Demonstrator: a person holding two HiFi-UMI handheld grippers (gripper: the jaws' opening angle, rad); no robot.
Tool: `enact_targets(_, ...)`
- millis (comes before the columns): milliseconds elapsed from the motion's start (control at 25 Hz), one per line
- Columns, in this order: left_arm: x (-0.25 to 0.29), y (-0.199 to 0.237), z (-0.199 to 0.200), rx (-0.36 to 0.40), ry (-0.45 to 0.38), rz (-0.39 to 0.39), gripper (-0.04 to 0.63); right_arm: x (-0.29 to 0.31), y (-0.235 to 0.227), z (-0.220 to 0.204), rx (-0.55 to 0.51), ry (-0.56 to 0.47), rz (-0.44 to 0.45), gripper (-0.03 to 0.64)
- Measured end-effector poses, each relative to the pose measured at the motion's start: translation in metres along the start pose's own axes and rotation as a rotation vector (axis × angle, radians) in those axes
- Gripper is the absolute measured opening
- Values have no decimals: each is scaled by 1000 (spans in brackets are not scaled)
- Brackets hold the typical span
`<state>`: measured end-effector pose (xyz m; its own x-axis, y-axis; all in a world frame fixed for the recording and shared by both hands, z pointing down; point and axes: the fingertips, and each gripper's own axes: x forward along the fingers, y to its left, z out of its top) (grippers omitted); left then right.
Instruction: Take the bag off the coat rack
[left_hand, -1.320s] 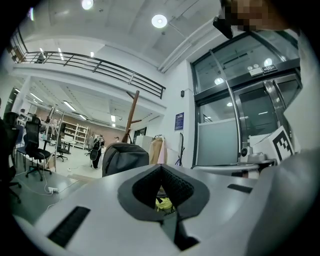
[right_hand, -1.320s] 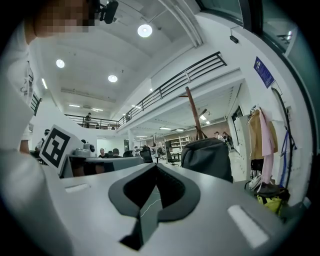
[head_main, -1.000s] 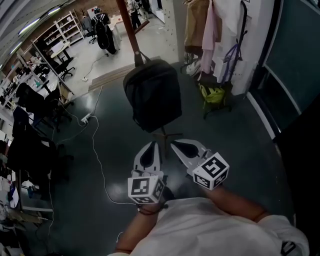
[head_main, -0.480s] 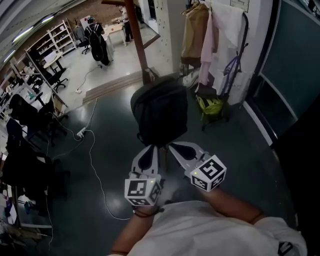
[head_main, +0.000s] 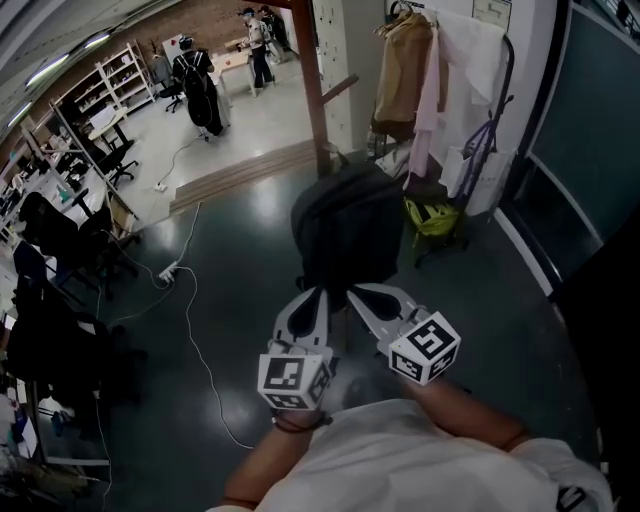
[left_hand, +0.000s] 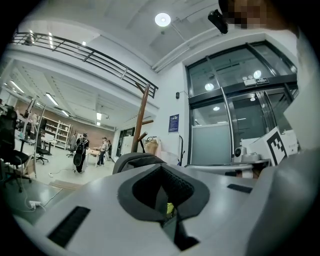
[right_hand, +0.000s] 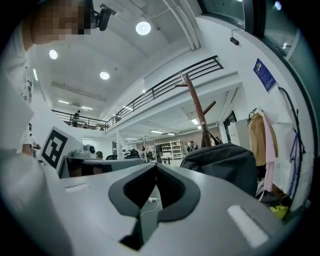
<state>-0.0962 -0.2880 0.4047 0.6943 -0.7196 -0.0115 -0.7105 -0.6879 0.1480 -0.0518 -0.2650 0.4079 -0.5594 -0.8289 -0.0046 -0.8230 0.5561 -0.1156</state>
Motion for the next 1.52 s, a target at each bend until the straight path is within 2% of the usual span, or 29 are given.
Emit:
enact_targets(400,12,25,7,4,2,1,6,30,-9,2,12,-19,0,3)
enact_targets(520,24,30,6,-18,3,3,6,38,-19,2,8,-20,12,3)
enact_targets(840,62,40,21,10,-3,22,6,66,-62,26,-4,-49,48,3)
enact_targets(1080,109,48,34,-15,-9,34,6,87,-113,44,-25,-58,72,3)
enact_targets(1280,144,59,43,-15,-22,78,6,102,-168,65,-55,-74,67,5)
enact_targets(1520,171,72,53,0,-18,111,6,131,-214,89,-139,-76,77,15)
